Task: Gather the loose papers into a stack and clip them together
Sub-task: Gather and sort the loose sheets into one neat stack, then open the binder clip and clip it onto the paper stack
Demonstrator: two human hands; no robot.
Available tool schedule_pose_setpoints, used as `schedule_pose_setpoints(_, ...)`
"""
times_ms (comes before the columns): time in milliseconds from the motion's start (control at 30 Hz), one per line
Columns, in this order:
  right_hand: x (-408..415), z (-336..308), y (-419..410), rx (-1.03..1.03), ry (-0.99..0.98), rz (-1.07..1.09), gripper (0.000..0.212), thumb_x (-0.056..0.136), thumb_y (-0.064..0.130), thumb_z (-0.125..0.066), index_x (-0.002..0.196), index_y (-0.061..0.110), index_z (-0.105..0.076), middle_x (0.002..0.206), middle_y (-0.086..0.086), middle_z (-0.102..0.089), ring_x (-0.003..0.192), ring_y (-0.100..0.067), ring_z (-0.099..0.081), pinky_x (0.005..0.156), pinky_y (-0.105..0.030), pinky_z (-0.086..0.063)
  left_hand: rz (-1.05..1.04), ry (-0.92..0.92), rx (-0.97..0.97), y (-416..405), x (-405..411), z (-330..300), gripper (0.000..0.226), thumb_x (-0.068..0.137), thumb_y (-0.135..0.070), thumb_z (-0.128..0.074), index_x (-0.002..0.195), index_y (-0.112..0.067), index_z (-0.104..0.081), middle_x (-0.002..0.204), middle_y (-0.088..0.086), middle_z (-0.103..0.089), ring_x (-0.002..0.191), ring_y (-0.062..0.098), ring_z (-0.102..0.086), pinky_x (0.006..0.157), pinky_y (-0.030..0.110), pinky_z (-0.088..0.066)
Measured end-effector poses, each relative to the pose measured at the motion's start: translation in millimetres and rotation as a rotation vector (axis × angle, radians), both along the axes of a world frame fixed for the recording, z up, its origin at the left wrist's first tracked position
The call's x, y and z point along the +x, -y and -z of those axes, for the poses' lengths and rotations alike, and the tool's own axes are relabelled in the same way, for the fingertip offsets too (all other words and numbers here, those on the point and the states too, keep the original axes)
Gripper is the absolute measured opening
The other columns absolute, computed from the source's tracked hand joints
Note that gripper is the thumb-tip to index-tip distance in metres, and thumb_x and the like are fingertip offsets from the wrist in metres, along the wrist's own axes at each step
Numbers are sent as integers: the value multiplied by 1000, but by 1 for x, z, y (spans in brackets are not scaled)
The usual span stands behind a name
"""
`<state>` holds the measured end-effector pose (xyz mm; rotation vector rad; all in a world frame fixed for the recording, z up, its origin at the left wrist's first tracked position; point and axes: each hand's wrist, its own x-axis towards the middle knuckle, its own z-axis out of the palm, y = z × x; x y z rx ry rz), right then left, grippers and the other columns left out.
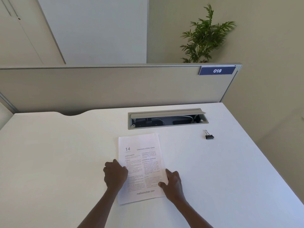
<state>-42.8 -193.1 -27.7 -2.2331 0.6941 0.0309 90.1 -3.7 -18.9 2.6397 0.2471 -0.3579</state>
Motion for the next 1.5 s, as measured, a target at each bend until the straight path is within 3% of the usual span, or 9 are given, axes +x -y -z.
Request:
schedule_pose_setpoints(100,4,2,6,48,8,59,56,83,28,-72,132,8,-54,106,-4,-49,108,-25,-56,95,-30,-47,20,125,52,13,-7,-9,39,85,-29,-67,110,-1,-56,112,20,-55,106,39,-53,74,45,-50)
schedule_pose_setpoints(167,6,2,14,61,19,113,61,85,31,-71,137,5,-51,113,-8,-54,109,-23,-58,94,-29,-46,75,234,32,27,-7,-9,49,85,-29,-69,121,1,-56,119,22,-56,110,41,-54,78,49,-51)
schedule_pose_setpoints(300,10,-4,39,2,98,164,50,87,28,-70,130,5,-57,111,-10,-60,97,-20,-62,89,-29,-49,257,392,-44,63,-4,-11,59,91,-31,-63,138,1,-47,138,20,-53,128,38,-48,100,48,-45)
schedule_pose_setpoints(433,15,-15,75,-55,172,195,41,86,23,-71,121,4,-63,103,-7,-59,91,-22,-63,86,-33,-52,404,394,-110,110,-2,-15,64,99,-39,-48,150,-4,-33,157,15,-34,148,31,-25,120,44,-25)
schedule_pose_setpoints(733,33,-18,177,-147,167,246,30,87,16,-65,116,7,-63,106,-10,-58,95,-26,-61,84,-33,-49,664,324,-92,205,4,14,61,105,-35,-32,155,-3,-17,165,11,-11,153,26,-4,123,38,-9)
schedule_pose_setpoints(1000,58,-4,244,-249,182,316,24,87,8,-64,110,7,-66,111,-15,-55,100,-33,-57,84,-38,-50,671,212,-66,246,3,47,71,104,-44,-28,156,-2,-4,165,12,8,152,24,9,124,40,-2)
schedule_pose_setpoints(1267,83,10,282,-300,201,313,37,83,17,-74,117,6,-63,114,-18,-54,105,-35,-51,90,-41,-47,620,308,11,254,1,66,76,98,-52,-15,156,-3,-11,165,10,0,153,22,2,123,41,-9)
schedule_pose_setpoints(1500,90,25,288,-270,229,330,16,80,11,-70,95,9,-66,95,-12,-63,94,-27,-52,80,-31,-44,624,291,26,252,0,66,75,99,-52,-17,156,-4,-9,165,9,2,153,21,4,123,41,-8)
